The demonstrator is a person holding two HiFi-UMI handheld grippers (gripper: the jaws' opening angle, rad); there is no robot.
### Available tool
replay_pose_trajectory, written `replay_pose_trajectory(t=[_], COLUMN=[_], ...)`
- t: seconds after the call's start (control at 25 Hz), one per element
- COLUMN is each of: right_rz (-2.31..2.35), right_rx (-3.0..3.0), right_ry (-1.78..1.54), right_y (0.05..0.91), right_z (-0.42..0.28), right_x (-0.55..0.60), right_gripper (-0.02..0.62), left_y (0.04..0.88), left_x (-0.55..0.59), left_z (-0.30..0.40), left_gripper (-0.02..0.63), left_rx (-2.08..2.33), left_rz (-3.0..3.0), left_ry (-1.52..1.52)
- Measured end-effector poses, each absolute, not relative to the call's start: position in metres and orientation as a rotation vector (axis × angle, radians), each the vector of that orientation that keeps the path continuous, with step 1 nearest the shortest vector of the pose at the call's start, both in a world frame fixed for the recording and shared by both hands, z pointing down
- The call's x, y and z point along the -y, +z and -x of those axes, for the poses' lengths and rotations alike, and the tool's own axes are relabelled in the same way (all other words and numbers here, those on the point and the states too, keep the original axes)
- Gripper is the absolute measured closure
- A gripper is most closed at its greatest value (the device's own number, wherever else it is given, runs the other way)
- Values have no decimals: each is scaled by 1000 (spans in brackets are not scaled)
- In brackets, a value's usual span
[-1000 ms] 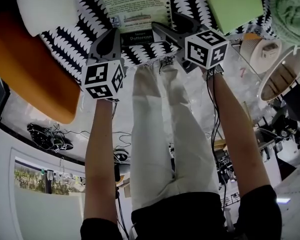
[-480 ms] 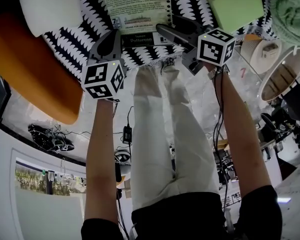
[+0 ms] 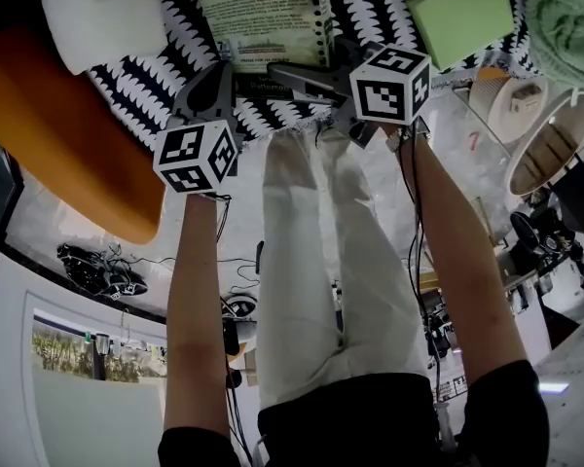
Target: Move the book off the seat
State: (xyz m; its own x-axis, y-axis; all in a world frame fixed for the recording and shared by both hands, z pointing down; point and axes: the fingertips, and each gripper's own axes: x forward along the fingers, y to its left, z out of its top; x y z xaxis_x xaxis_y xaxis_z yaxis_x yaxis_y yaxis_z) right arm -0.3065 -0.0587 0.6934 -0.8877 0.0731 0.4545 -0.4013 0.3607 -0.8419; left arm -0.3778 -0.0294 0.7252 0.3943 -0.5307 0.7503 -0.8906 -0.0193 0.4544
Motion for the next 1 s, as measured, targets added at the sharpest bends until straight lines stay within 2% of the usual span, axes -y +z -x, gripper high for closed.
replay_pose_trajectory(t=[0.16, 0.28, 0.36, 0.64, 1.0], right_rz=[-328, -387, -399, -466, -736], right_rx=[2185, 2132, 2111, 2129, 2187], right_ry=[1552, 1521, 1517, 1386, 1306], right_y=[690, 698, 698, 680, 634], right_z=[313, 307, 305, 305, 280], right_x=[58, 59, 58, 58, 77], right_gripper=[342, 400, 411, 422, 422], left_y=[725, 725, 723, 694, 626], left_x=[29, 28, 27, 33, 63], left_z=[380, 379, 378, 374, 344], left_gripper=[597, 597, 597, 597, 597], left_rx=[1238, 1225, 1222, 1239, 1270], left_rz=[-1686, -1700, -1698, -1809, -1899], left_ry=[461, 479, 484, 490, 337])
